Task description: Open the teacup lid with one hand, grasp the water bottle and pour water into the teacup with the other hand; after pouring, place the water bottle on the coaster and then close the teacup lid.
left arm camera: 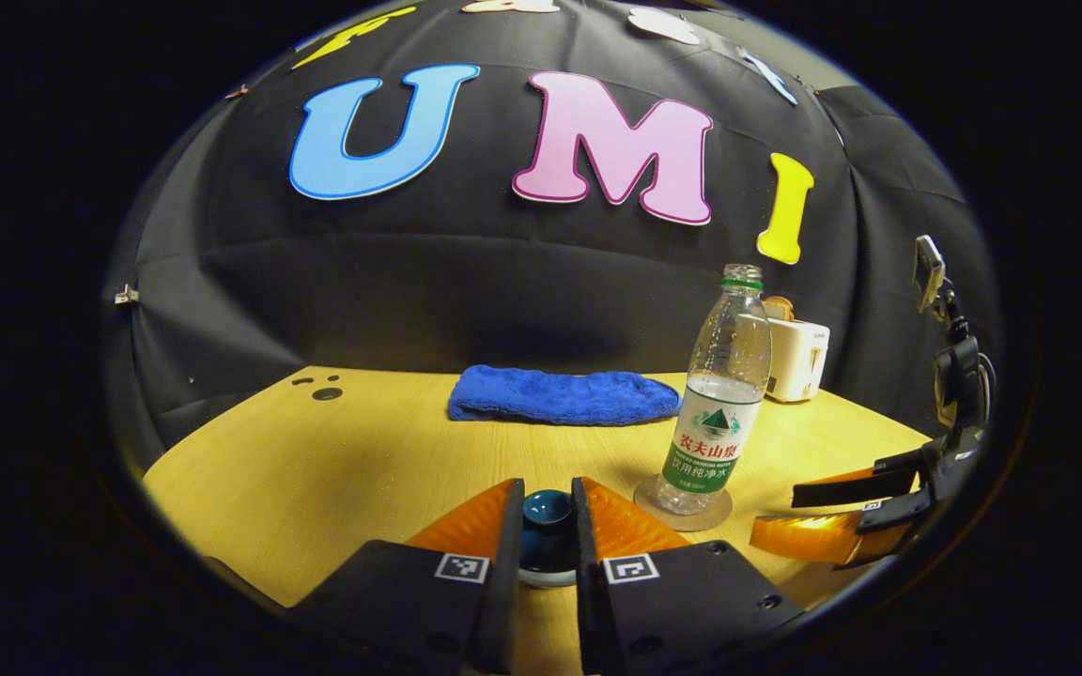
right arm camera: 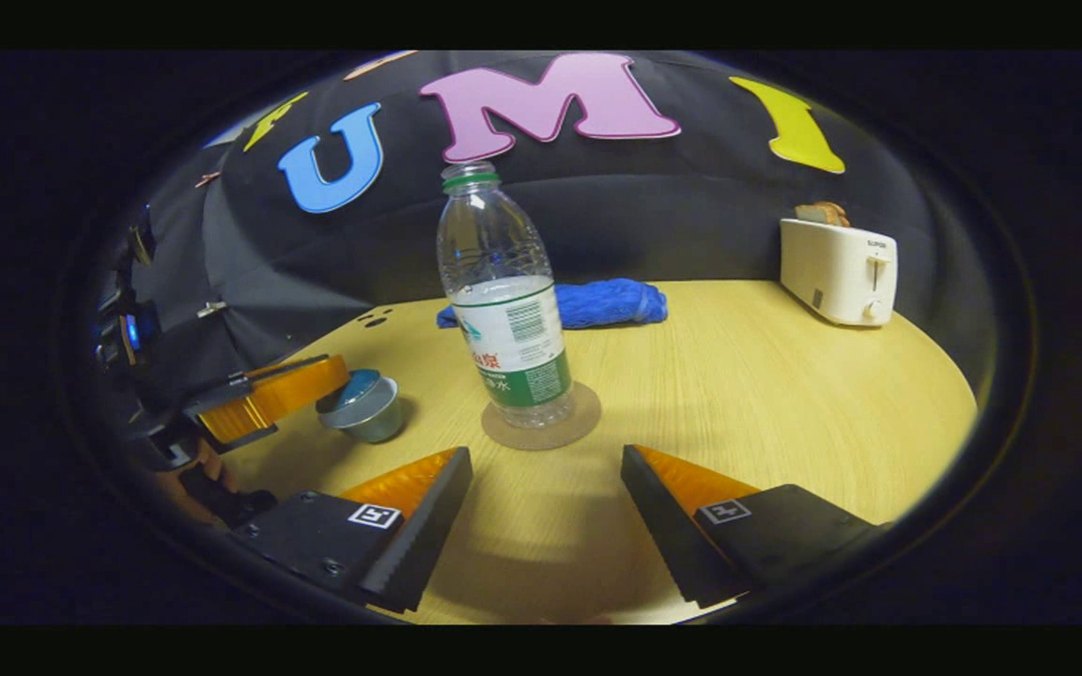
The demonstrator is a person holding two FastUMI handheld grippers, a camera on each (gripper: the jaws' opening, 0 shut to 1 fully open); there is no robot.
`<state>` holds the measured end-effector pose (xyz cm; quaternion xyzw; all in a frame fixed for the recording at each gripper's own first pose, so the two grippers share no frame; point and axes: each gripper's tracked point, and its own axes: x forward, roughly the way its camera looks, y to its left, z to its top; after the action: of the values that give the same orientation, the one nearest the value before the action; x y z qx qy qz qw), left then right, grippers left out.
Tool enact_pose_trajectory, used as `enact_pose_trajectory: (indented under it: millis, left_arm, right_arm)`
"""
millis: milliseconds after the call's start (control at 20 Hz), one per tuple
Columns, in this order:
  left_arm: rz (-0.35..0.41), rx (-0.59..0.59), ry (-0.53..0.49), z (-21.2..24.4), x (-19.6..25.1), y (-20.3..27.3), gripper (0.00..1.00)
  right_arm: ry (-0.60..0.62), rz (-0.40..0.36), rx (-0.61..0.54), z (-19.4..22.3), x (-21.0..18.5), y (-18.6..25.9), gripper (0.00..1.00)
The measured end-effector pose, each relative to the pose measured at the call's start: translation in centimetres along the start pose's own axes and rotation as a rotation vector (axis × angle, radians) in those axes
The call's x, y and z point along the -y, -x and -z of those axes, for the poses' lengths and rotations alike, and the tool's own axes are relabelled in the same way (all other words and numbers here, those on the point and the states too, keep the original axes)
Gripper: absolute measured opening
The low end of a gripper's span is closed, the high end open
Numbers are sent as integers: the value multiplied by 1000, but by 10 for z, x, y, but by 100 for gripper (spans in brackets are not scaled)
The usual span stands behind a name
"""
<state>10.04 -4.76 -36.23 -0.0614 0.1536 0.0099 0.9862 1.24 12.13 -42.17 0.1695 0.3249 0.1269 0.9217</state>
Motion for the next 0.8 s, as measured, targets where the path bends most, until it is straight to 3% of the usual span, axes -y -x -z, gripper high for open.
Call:
enact_pose_trajectory:
  millis: [250,350,400,550,600,800]
  left_arm:
    - [5,-25,-1,10,4,-2,34]
    - [2,-23,-20,13,6,-4,31]
    - [-2,-19,-31,13,6,-4,36]
    - [-8,-11,-45,11,7,-4,33]
    - [-10,-9,-43,9,7,-3,43]
    - [-2,-2,-11,-14,7,7,63]
  right_arm:
    - [26,21,4,-4,7,3,99]
    - [31,21,6,-5,7,3,99]
    - [28,18,8,-7,7,4,99]
    - [29,11,15,-13,5,6,99]
    - [33,8,22,-15,4,7,99]
    - [33,2,59,-35,-9,20,99]
